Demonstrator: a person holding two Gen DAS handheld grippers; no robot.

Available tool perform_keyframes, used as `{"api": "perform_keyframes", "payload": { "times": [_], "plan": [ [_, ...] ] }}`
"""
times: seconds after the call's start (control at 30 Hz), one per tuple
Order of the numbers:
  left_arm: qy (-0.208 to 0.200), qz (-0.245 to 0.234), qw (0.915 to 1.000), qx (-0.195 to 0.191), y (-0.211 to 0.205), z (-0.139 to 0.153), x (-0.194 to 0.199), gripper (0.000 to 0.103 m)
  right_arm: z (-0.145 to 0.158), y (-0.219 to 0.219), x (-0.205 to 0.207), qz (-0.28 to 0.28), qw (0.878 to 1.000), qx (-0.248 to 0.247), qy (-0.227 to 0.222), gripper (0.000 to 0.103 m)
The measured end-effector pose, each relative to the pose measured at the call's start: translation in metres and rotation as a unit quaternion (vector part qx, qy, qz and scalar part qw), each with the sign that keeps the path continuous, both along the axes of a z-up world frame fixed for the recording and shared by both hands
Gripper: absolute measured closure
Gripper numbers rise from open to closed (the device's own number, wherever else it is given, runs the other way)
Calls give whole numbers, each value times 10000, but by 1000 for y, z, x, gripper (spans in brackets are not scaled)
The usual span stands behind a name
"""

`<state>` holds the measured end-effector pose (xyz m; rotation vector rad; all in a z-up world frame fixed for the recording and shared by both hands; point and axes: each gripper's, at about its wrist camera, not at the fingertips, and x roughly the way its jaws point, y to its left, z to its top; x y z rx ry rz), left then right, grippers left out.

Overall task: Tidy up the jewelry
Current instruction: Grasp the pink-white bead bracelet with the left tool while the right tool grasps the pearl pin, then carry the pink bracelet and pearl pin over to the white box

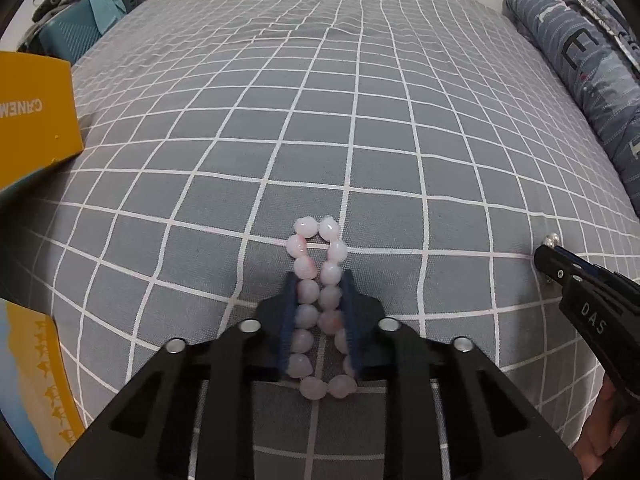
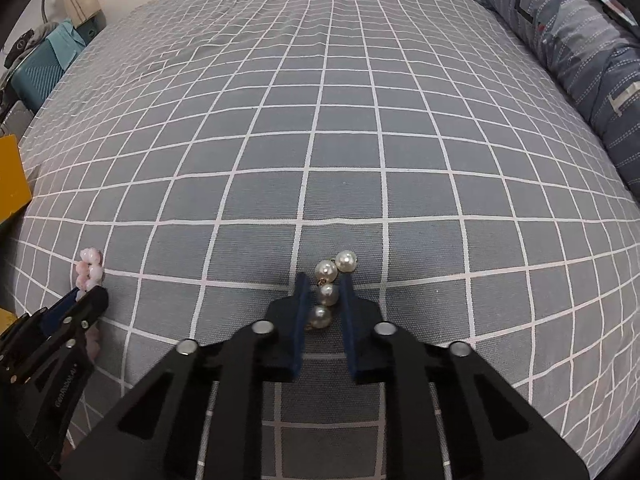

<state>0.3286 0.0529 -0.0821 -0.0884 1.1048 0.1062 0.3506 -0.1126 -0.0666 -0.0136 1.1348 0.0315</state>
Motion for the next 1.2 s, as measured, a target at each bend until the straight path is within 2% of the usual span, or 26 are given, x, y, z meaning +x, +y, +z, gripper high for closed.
{"api": "perform_keyframes", "payload": {
  "times": [0.13, 0.2, 0.63, 0.9, 1.2],
  "plan": [
    [-66, -7, 9999, 116, -2, 1, -3, 85, 1, 0, -3, -66, 10000, 15, -55, 92],
    [-74, -29, 9999, 89, -3, 2, -4, 93, 2, 0, -4, -80, 9999, 5, -87, 92],
    [-176, -186, 9994, -240, 2, 14, -18, 93, 19, 0, -13, -261, 9991, 45, -317, 92],
    [-389, -211, 9983, -377, 0, 38, -31, 93, 42, 0, -28, -288, 9981, 4, -550, 92],
    [-762, -207, 9963, -337, 2, 77, -59, 93, 76, 0, -61, -329, 9948, -8, -965, 92]
  ]
}}
